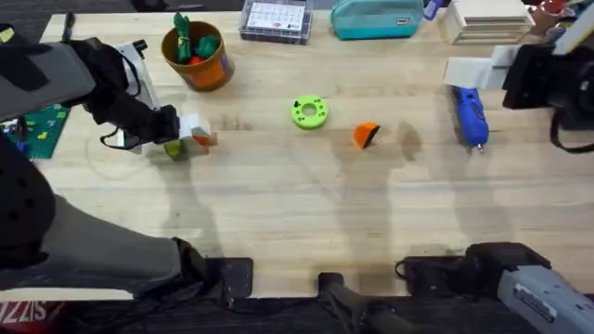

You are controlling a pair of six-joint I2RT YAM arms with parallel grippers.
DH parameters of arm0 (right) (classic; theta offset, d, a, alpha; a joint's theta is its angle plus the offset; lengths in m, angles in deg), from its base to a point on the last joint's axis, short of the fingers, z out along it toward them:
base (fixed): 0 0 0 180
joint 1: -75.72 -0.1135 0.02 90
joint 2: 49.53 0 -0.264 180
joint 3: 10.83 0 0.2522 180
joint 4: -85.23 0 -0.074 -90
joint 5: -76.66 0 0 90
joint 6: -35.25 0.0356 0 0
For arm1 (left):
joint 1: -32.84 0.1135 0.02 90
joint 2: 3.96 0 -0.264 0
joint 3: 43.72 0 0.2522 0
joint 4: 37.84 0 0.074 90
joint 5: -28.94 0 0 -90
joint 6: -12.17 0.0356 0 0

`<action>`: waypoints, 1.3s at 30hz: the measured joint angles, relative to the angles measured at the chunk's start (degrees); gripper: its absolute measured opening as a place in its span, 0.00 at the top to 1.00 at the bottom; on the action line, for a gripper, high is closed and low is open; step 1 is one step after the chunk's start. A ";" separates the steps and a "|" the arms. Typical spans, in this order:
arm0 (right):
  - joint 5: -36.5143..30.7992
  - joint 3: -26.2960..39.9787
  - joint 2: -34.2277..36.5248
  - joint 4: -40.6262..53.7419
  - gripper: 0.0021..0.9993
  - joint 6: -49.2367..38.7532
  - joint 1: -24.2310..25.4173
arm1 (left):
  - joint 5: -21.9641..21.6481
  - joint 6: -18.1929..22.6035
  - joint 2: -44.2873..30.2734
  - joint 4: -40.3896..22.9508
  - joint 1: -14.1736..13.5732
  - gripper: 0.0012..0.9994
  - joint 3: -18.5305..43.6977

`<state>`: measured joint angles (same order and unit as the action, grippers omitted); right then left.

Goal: Pick up the gripper from the table and insert it into the empty holder that is missing its gripper. Then pick up a screw, insert it into the mounting hole, and use the screwdriver to tighten it. Finally, clean up the table by picking up the vegetable and placing it into the bucket.

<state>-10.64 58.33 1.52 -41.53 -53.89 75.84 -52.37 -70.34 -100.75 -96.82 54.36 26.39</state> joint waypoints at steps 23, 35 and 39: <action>0.02 0.00 0.02 0.00 0.01 0.00 0.00 | 4.02 -11.04 54.68 16.15 -11.91 0.01 -23.53; 0.04 0.00 0.01 0.00 0.01 0.00 0.00 | 15.03 -21.17 82.78 31.95 -11.91 0.01 -50.30; 0.11 0.00 0.01 0.00 0.01 0.00 0.00 | 19.84 -20.88 86.32 33.99 -11.91 0.01 -52.54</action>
<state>-10.53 58.33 1.53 -41.53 -53.89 75.84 -32.54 -91.22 -14.44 -62.83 42.44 -26.15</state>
